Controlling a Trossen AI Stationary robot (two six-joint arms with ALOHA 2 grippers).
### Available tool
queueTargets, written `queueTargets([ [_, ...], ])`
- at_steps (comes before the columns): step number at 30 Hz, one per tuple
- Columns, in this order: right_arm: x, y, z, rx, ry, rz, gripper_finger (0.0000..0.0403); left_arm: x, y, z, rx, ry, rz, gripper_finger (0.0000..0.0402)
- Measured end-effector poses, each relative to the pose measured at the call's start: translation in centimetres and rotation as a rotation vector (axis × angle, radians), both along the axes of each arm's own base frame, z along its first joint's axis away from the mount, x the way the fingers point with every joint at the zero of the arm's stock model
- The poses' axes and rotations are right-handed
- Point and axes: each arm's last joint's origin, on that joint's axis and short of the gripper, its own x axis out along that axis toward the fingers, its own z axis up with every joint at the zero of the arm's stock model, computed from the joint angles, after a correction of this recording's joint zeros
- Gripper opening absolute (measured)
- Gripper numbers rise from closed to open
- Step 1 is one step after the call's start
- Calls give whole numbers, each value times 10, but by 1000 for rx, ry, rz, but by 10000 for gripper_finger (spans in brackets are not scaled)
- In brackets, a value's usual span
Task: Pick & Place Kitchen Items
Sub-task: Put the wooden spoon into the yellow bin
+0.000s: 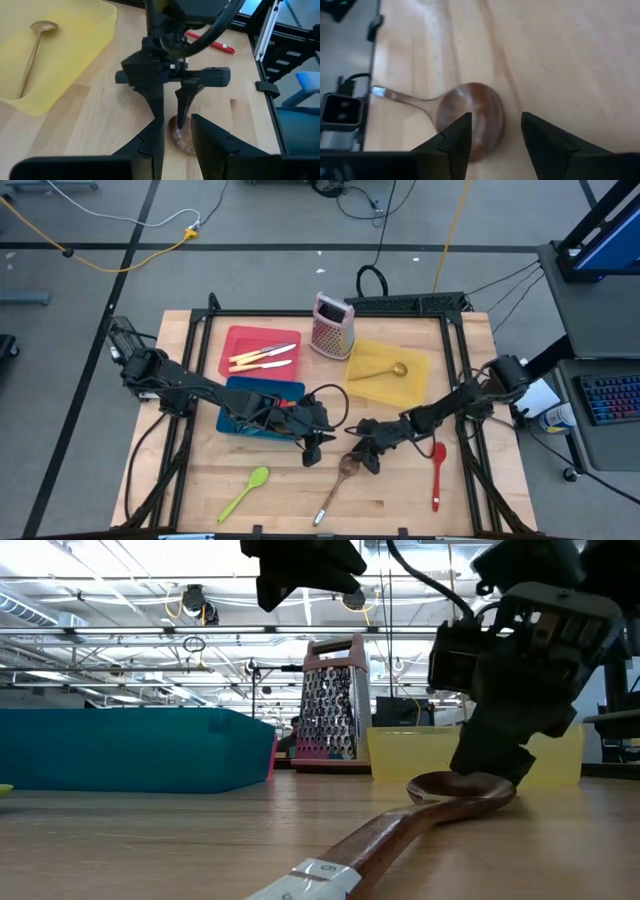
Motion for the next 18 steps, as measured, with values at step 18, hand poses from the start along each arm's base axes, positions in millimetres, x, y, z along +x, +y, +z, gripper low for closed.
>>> queueTargets([
  [18, 9, -4, -7, 29, -80, 178, 7, 0, 0, 0, 23, -3, 6, 97],
])
